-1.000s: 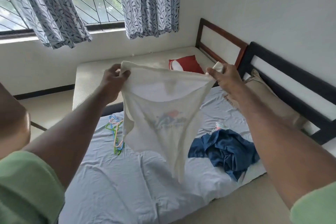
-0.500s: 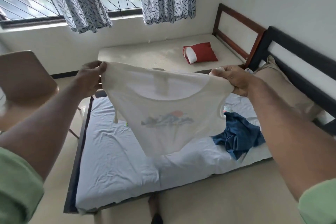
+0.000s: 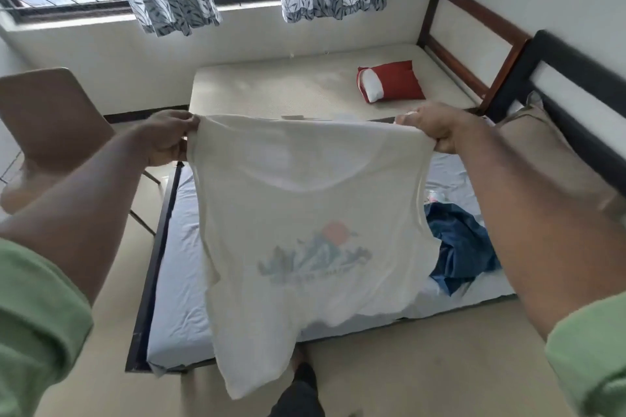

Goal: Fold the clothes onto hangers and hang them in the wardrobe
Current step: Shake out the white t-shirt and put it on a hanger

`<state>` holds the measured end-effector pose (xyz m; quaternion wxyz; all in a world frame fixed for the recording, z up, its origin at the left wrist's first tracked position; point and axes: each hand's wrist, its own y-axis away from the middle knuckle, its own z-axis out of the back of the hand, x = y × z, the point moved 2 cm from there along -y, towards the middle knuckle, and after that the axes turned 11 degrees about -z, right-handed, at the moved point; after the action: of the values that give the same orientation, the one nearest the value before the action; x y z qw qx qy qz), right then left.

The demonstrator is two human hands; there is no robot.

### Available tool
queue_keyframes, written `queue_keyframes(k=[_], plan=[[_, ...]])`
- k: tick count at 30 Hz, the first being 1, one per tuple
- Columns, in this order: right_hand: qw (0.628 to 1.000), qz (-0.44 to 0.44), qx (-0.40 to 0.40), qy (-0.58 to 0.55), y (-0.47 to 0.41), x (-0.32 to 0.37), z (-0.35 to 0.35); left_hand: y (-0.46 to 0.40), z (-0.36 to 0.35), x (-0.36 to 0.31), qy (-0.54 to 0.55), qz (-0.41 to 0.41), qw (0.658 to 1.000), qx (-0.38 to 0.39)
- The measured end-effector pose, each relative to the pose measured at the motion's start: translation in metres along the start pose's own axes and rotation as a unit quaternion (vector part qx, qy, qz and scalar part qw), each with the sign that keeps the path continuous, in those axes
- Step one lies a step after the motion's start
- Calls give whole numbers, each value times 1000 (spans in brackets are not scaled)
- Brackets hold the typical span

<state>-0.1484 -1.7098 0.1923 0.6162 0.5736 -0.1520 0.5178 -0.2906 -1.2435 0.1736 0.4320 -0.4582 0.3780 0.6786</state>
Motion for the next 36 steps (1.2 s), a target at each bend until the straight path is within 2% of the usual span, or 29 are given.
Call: queue_keyframes(k=[5, 9, 12, 17, 20, 32, 36], plan=[[986, -1, -159, 49, -113, -49, -44, -51, -46, 70, -23, 38, 999, -31], [971, -4, -218, 97, -195, -83, -72, -121, -69, 148, -73, 61, 994, -57], [969, -7, -227, 100, -251, -101, -87, -174, -88, 199, -97, 81, 991, -46], [964, 0, -247, 95, -341, -133, -101, -253, -116, 273, -148, 69, 986, -27], [965, 1, -244, 94, -396, -156, -107, -289, -137, 310, -174, 91, 979, -53], [978, -28, -170, 114, -599, -237, -115, -400, -203, 433, -198, 145, 965, -93], [970, -55, -216, 100, -639, -279, -116, -397, -241, 464, -238, 172, 952, -87]])
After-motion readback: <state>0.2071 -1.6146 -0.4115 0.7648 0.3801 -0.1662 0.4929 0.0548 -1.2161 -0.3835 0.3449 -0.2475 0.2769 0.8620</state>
